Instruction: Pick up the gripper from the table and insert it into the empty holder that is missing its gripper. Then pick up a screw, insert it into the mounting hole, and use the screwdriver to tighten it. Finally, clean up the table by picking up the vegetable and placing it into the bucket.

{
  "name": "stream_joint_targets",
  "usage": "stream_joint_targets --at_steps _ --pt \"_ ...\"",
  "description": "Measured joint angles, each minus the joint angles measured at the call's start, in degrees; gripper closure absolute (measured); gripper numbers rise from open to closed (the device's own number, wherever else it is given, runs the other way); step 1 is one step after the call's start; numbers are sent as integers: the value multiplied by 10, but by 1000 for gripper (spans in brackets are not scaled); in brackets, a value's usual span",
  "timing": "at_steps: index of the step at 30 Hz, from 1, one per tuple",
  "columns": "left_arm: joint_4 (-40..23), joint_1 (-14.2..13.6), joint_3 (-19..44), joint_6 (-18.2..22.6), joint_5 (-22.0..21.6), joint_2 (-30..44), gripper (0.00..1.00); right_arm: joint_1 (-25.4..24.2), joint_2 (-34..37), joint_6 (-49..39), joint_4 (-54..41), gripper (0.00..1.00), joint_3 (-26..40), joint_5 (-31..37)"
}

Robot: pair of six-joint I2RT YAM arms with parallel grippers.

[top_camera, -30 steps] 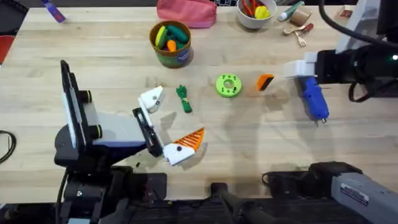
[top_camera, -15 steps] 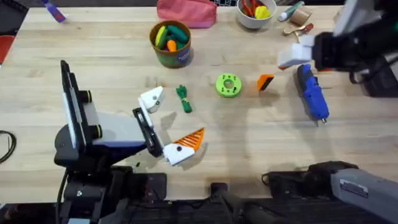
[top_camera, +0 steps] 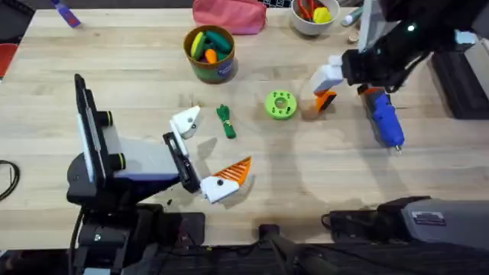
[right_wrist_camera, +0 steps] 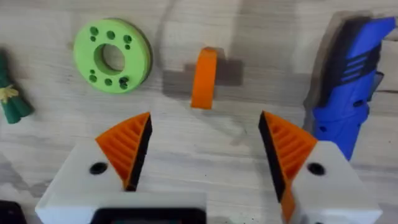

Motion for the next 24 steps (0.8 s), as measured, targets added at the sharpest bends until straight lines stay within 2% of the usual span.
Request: stream_joint_targets --at_steps 13,15,21,23,24 --pt "0 0 0 0 0 0 15 0 93 -21 48 67 0 5" --pt "0 0 0 0 0 0 15 0 99 -23 49 105 0 5" --pt "0 0 0 0 0 0 16 0 111 -26 50 361 0 6" --pt "0 0 0 0 0 0 15 0 112 -27 51 481 0 8" --pt "0 0 0 0 0 0 16 0 111 -28 53 573 0 9"
